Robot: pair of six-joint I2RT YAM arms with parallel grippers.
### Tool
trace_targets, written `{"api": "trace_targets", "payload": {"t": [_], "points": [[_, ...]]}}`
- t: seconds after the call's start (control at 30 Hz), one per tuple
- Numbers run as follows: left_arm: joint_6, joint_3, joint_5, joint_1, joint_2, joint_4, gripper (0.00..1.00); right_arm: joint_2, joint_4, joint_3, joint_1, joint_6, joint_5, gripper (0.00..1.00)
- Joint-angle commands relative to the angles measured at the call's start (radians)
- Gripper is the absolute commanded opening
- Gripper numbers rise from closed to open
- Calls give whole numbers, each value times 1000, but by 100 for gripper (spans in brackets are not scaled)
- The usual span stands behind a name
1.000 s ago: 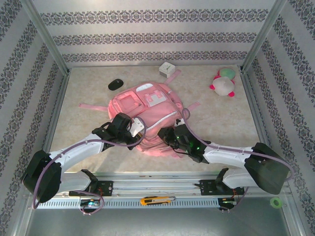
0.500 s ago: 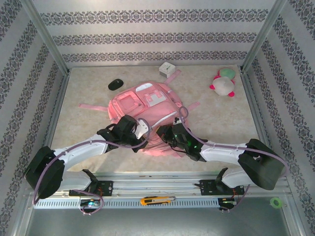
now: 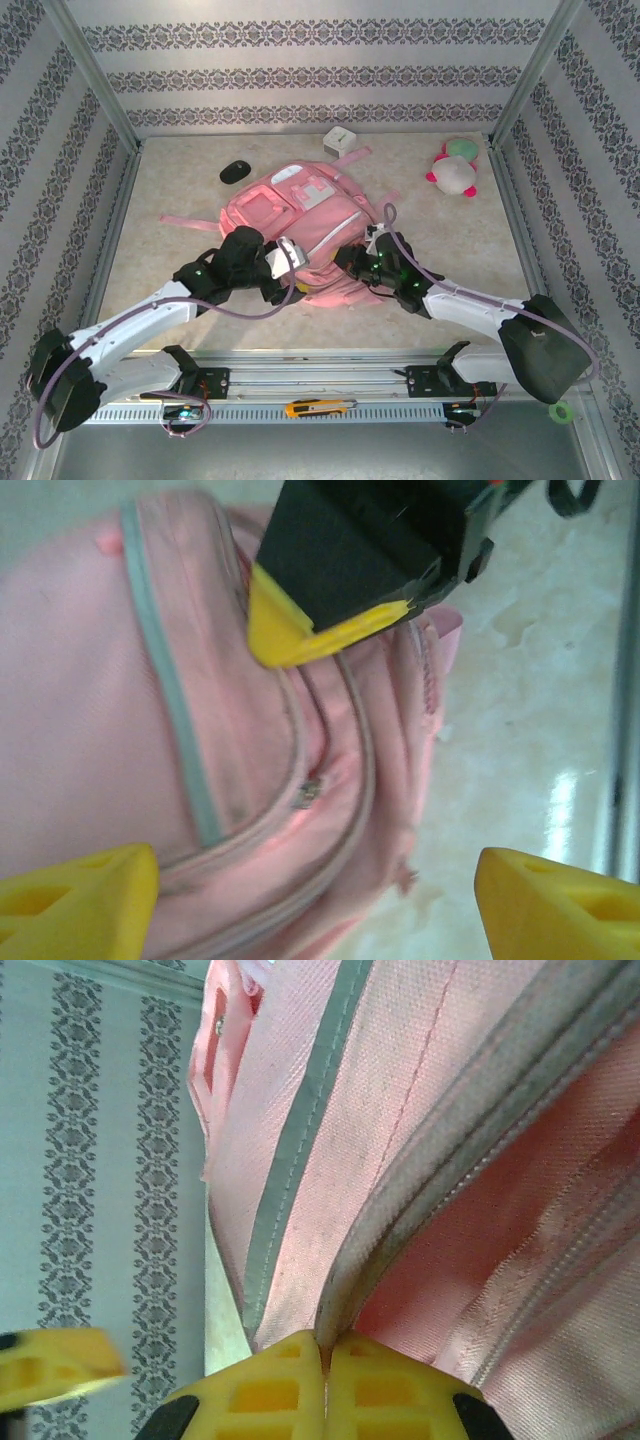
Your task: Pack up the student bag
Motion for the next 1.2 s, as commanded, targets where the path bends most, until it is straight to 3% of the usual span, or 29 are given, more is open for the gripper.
{"api": "trace_targets", "payload": {"t": [0.0, 0.17, 0.37, 0.43, 0.57, 0.63, 0.7, 0.77, 0.93, 1.17], "points": [[339, 13, -97, 11, 5, -29, 82, -7, -38, 53, -45, -105, -149, 1], [567, 20, -186, 14, 120, 62, 79, -7, -39, 69, -72, -107, -174, 0], [587, 56, -133, 21, 261, 182, 70, -13, -41, 73, -73, -105, -177, 0], [568, 60, -124, 21, 291, 212, 58, -15, -40, 75, -73, -104, -180, 1], [537, 62, -107, 23, 307, 220, 20, -29, -48, 80, -73, -117, -178, 0], [502, 76, -76, 29, 298, 179, 10, -53, -67, 75, -73, -143, -174, 1], [442, 107, -32, 42, 295, 113, 8, -91, -99, 61, -67, -194, -157, 12], [369, 150, 26, 57, 300, 35, 7, -160, -158, 36, -43, -272, -93, 30], [296, 173, 112, 67, 303, -19, 3, -347, -320, 12, 80, -457, 111, 30], [273, 200, 177, 79, 330, -88, 1, -393, -397, -2, 160, -557, 159, 40]]}}
